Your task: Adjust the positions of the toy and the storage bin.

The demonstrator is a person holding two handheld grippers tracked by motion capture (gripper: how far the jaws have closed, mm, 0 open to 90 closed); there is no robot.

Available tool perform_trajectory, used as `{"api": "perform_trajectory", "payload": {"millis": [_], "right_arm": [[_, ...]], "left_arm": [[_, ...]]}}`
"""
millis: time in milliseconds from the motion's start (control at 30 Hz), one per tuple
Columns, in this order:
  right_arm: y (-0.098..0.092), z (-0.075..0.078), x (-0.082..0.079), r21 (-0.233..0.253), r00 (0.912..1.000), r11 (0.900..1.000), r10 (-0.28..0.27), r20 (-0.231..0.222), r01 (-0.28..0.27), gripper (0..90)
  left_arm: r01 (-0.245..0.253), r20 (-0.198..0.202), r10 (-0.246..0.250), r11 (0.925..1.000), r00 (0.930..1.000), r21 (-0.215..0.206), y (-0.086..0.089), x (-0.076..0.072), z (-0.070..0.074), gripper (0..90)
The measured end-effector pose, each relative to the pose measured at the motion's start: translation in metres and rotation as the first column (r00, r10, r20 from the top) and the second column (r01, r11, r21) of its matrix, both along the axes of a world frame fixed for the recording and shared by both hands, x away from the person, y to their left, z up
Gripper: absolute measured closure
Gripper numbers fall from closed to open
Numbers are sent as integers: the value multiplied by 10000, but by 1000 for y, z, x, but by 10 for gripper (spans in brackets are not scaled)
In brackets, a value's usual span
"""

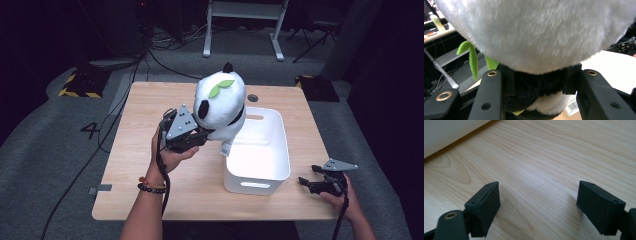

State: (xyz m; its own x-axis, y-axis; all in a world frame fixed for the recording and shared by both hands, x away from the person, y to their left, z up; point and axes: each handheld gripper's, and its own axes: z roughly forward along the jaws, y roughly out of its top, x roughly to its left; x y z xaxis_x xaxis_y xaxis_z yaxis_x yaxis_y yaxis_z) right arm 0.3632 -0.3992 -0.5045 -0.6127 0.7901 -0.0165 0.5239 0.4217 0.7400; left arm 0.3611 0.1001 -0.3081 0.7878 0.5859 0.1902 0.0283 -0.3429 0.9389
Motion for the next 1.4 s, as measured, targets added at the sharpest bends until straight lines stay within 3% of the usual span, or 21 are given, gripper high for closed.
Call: {"api": "perform_trajectory", "payload": {"millis": [233,733,1400], "right_arm": [[0,0,0,0,10000,10000,0,-2,0,187],[0,0,0,19,10000,10000,-29,-2,29,187],[0,0,0,26,10000,10000,-8,-48,8,187]], "left_arm": [[531,122,-534,9984,9985,170,-22,4,3,565],[1384,-133,-1380,9896,9903,387,-64,12,-6,563],[1749,-820,-1698,9828,9821,594,-82,23,-31,556]]}}
